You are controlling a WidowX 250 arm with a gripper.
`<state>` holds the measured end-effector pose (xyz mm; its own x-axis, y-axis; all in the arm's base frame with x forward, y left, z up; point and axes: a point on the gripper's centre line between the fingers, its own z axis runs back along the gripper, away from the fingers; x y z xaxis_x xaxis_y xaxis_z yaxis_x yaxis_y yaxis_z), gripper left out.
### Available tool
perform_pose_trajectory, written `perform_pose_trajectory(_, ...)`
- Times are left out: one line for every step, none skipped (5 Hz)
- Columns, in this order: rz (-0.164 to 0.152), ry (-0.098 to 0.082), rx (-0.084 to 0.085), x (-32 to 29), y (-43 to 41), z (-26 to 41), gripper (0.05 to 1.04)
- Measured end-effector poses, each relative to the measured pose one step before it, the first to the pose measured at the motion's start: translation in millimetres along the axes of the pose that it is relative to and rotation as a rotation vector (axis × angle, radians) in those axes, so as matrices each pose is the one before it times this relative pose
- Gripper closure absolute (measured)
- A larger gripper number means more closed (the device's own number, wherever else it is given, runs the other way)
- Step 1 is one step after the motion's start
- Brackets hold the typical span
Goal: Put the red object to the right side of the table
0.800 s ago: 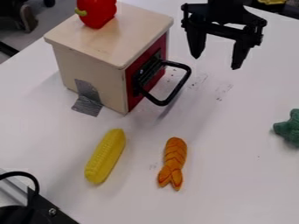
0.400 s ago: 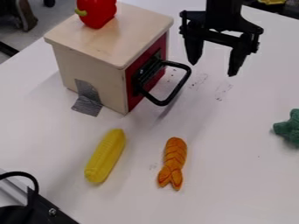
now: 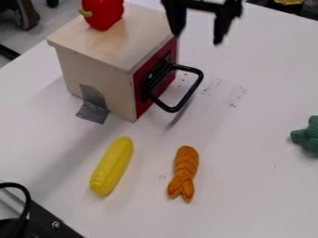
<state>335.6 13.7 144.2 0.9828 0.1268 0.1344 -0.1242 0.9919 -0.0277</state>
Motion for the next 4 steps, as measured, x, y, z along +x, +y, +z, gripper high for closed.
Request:
perform_pose_trajectory(0.0564,-0.0472,0.0227,13.83,41.74,26.12,0.086)
perform_pose_trajectory(0.0566,-0.0275,0.0401,9.24,38.02,17.93,0.086)
perform_pose_trajectory(0.0269,-0.0023,0.0264,9.00,29.17,2.37,0.086)
perform_pose_trajectory(-0.0093,0.0153,0.0050,-1.10,18.77,-1.65,0.086)
